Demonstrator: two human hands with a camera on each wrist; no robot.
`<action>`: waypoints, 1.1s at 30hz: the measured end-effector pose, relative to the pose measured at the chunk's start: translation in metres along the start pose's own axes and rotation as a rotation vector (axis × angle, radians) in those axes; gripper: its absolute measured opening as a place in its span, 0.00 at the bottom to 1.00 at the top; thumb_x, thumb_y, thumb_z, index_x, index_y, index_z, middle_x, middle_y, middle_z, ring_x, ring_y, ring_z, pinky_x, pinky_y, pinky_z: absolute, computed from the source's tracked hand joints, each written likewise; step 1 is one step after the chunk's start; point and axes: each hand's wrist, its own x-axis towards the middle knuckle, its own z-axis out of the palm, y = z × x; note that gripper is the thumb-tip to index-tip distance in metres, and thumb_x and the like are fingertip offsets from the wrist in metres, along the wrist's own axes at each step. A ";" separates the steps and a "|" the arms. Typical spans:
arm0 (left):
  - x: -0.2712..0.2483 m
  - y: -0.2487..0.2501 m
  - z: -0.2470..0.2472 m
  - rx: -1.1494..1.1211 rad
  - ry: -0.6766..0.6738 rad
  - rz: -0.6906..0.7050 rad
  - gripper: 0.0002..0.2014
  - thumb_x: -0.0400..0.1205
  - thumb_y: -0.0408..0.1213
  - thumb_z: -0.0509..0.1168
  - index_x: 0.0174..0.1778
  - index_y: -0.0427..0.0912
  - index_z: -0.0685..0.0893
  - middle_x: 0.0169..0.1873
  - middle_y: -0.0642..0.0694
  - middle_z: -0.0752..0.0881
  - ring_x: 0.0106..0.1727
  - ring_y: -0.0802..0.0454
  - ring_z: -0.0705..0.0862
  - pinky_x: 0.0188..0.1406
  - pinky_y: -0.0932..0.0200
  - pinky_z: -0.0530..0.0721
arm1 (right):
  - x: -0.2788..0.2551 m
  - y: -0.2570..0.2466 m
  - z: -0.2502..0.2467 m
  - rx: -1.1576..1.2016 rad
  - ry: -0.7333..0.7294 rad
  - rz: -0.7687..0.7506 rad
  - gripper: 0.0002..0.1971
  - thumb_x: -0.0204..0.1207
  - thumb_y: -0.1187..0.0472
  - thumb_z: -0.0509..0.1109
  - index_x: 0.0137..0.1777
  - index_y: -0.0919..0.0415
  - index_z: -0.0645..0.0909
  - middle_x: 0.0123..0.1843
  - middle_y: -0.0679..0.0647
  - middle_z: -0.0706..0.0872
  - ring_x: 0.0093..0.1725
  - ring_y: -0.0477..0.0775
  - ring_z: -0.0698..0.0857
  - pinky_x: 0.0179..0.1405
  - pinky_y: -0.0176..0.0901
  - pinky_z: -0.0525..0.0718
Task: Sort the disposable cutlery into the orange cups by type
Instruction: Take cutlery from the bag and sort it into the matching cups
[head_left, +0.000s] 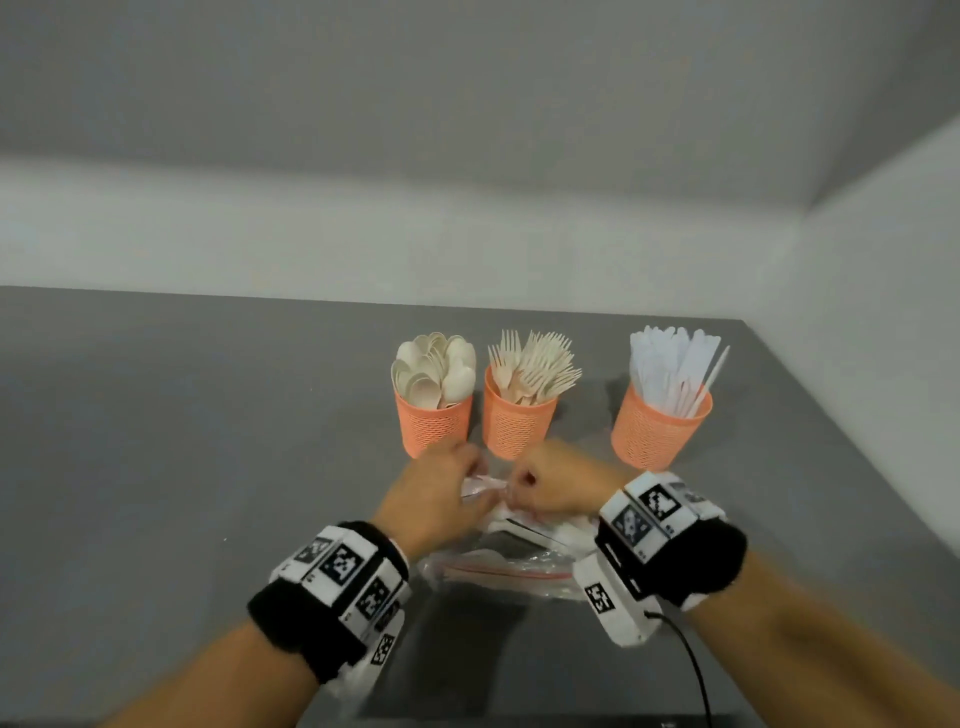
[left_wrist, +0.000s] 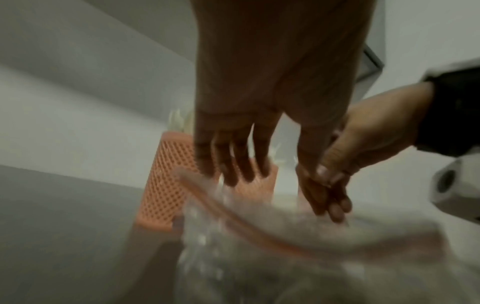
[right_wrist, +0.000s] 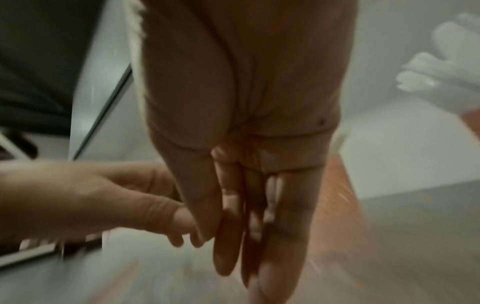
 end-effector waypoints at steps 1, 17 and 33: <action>-0.001 -0.003 0.012 0.132 -0.143 -0.088 0.19 0.73 0.54 0.67 0.54 0.47 0.78 0.53 0.48 0.77 0.57 0.47 0.78 0.53 0.52 0.79 | -0.003 0.007 0.014 -0.058 -0.050 0.055 0.11 0.76 0.62 0.66 0.40 0.71 0.84 0.38 0.63 0.84 0.41 0.59 0.81 0.36 0.40 0.73; 0.018 0.008 0.016 -0.827 0.032 -0.331 0.08 0.78 0.29 0.64 0.39 0.45 0.73 0.33 0.47 0.77 0.34 0.53 0.76 0.37 0.58 0.77 | -0.011 0.044 0.055 -0.291 0.125 0.158 0.33 0.68 0.41 0.71 0.66 0.63 0.72 0.69 0.60 0.71 0.70 0.61 0.68 0.74 0.51 0.64; 0.006 0.007 0.007 -0.823 0.191 -0.113 0.15 0.74 0.19 0.65 0.45 0.46 0.78 0.39 0.45 0.82 0.40 0.51 0.80 0.39 0.61 0.83 | -0.010 0.034 0.068 -0.225 0.075 0.014 0.51 0.62 0.51 0.78 0.80 0.58 0.51 0.77 0.59 0.65 0.77 0.61 0.66 0.77 0.50 0.65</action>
